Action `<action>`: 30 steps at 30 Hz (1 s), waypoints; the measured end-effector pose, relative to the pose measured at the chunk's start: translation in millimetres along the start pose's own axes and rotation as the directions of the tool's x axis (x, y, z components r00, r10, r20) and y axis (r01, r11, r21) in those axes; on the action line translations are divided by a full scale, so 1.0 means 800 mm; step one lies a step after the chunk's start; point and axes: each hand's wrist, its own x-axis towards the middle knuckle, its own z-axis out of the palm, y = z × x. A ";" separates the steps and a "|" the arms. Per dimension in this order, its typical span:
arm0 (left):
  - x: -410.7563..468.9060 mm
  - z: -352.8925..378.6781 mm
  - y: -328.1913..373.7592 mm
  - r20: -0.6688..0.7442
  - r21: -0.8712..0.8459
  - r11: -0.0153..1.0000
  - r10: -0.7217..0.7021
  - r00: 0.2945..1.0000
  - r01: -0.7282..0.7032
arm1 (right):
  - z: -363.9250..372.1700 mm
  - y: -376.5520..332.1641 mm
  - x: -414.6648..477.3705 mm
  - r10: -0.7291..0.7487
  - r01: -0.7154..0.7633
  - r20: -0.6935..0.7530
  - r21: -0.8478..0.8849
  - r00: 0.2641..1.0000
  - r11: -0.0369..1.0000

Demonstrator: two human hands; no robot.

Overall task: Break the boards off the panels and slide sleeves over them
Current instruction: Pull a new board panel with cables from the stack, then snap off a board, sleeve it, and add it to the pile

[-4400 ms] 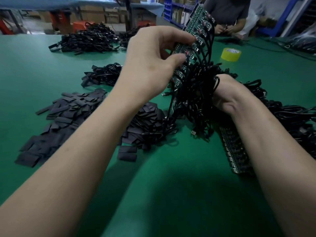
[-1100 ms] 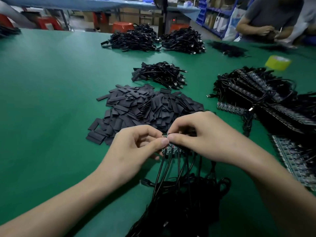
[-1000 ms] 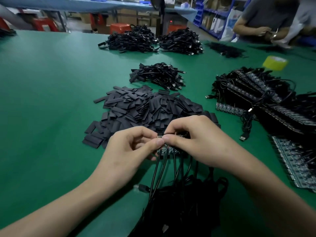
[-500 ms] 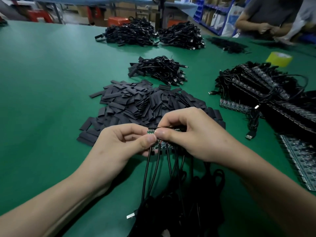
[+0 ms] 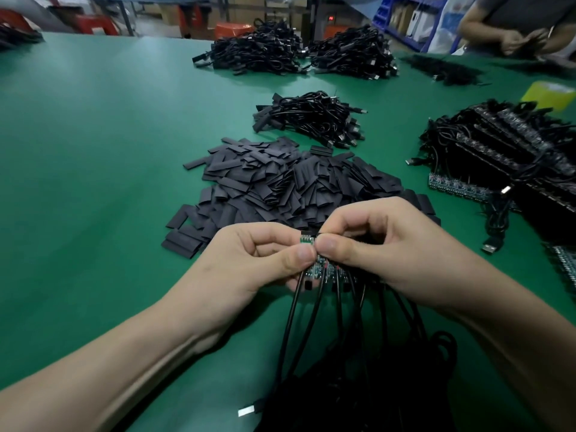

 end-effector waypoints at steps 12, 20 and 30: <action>0.000 -0.012 -0.008 -0.198 0.346 0.879 0.411 0.890 -0.329 | 0.035 -0.007 -0.007 -0.134 0.088 -0.154 -0.276 0.979 0.957; 0.013 -0.041 0.017 -0.264 0.666 0.718 0.480 0.837 -0.202 | 0.030 -0.029 -0.006 -0.106 0.157 -0.122 0.566 0.987 0.809; 0.008 -0.114 0.084 0.033 0.995 -0.094 0.128 0.991 -0.021 | -0.092 -0.038 -0.011 -0.019 0.013 -0.284 -0.021 0.959 1.000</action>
